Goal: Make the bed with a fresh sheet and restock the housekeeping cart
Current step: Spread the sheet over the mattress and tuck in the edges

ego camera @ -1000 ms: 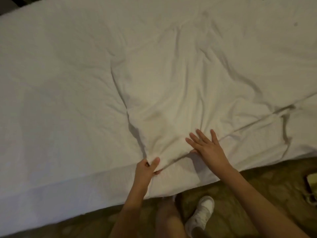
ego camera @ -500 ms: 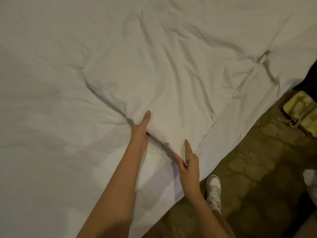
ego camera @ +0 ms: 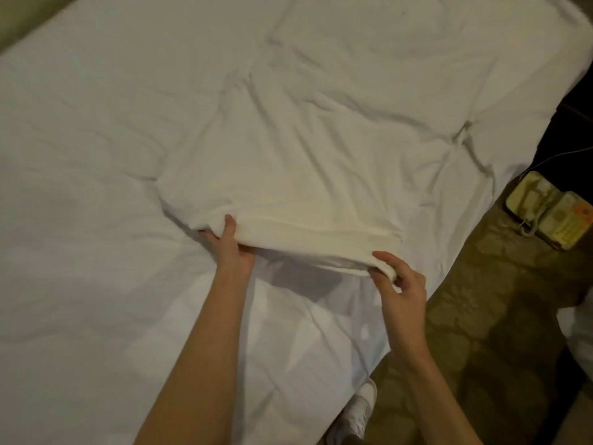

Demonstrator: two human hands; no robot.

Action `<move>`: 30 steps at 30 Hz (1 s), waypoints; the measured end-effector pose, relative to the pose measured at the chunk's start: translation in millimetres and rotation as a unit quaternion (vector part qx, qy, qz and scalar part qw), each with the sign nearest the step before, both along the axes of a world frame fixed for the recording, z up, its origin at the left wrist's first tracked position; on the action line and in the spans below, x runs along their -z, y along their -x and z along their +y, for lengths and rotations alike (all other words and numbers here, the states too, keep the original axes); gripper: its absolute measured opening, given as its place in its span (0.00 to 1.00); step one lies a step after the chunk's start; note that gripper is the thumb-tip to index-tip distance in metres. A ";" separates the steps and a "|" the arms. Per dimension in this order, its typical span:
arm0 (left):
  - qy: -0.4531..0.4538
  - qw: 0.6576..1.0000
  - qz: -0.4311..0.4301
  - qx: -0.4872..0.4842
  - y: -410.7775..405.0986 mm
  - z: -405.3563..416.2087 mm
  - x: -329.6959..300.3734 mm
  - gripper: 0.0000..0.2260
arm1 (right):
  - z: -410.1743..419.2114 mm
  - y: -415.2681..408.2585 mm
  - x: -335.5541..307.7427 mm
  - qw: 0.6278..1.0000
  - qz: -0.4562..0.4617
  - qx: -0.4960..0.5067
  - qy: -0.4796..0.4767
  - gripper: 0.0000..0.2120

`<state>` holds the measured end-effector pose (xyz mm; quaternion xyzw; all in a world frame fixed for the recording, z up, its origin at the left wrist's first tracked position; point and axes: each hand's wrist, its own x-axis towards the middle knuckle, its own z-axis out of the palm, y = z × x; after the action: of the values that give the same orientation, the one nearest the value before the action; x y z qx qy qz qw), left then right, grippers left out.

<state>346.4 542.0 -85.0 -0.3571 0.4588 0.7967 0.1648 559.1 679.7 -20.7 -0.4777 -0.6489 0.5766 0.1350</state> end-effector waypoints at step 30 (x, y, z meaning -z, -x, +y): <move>0.234 0.923 0.179 0.248 270.0 508.6 -69.8 0.29 | 509.0 205.0 29.9 0.997 0.027 -0.043 0.055 0.17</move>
<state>76.5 1050.7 -15.2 -0.1115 0.7283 0.6508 0.1836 354.1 1188.7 -50.6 -0.4404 -0.6321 0.6295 0.1012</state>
